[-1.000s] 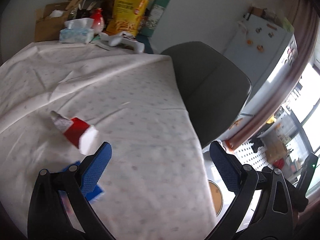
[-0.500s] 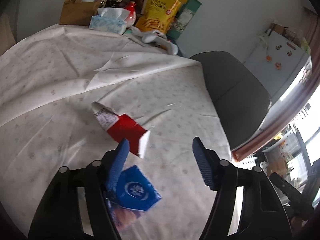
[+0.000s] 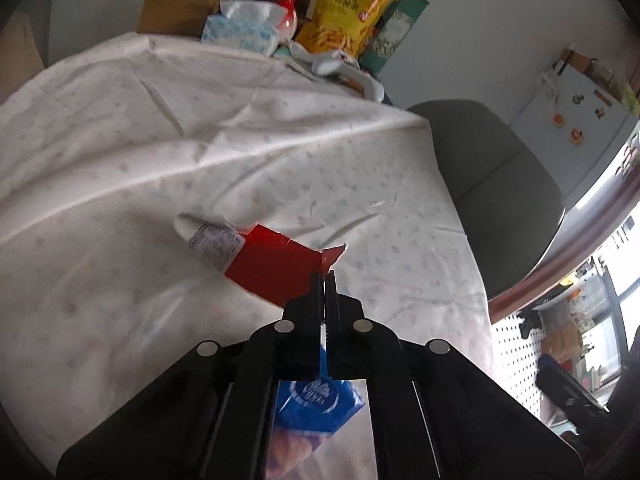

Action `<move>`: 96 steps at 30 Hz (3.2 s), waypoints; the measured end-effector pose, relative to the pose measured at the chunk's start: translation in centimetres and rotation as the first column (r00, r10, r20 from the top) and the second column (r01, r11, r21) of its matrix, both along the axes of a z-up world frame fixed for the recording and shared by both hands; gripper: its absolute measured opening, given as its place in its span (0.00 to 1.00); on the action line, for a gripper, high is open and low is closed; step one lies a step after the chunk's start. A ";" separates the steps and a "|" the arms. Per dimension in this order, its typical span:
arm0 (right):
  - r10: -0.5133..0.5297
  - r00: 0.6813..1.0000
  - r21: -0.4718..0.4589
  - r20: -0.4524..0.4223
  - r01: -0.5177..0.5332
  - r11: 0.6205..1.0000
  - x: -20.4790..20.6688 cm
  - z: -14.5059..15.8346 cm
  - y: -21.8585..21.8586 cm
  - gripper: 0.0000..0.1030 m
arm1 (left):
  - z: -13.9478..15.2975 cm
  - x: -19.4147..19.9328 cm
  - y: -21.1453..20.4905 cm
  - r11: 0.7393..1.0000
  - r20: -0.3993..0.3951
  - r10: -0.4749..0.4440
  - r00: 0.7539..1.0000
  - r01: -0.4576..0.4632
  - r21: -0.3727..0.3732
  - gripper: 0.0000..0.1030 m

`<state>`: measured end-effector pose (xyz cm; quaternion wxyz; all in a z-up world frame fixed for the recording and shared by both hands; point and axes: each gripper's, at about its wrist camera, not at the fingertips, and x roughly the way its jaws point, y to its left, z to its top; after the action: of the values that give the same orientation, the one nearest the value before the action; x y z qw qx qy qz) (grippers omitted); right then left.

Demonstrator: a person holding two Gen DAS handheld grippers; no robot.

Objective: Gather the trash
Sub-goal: 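Grasp the red-and-white paper wrapper with the left tool while the right tool grasps the blue tissue packet, then carry the wrapper and tissue packet over the tan bin and open both tools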

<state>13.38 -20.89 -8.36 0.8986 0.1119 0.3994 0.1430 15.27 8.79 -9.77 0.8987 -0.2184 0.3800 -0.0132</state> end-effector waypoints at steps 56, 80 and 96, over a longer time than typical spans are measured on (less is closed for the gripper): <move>0.333 0.941 -0.170 -0.056 -0.338 0.926 -0.1 -1.0 13.7 0.59 | 1.2 -7.3 6.3 0.996 0.049 0.092 0.995 -0.090 -0.027 0.03; -0.081 0.997 -0.118 -0.015 0.078 0.990 0.1 -0.9 -6.9 0.59 | 2.7 -3.9 -7.6 0.981 0.049 -0.192 0.980 0.191 0.038 0.03; -0.307 0.951 -0.070 -0.032 0.304 0.950 -1.6 -3.0 -19.4 0.60 | 3.8 -0.5 -20.7 0.904 0.043 -0.420 0.906 0.415 0.100 0.03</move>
<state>11.76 -40.31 -11.35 0.9044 0.1465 0.4005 -0.0129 14.77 -11.94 -5.97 0.8954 -0.0914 0.3896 -0.1952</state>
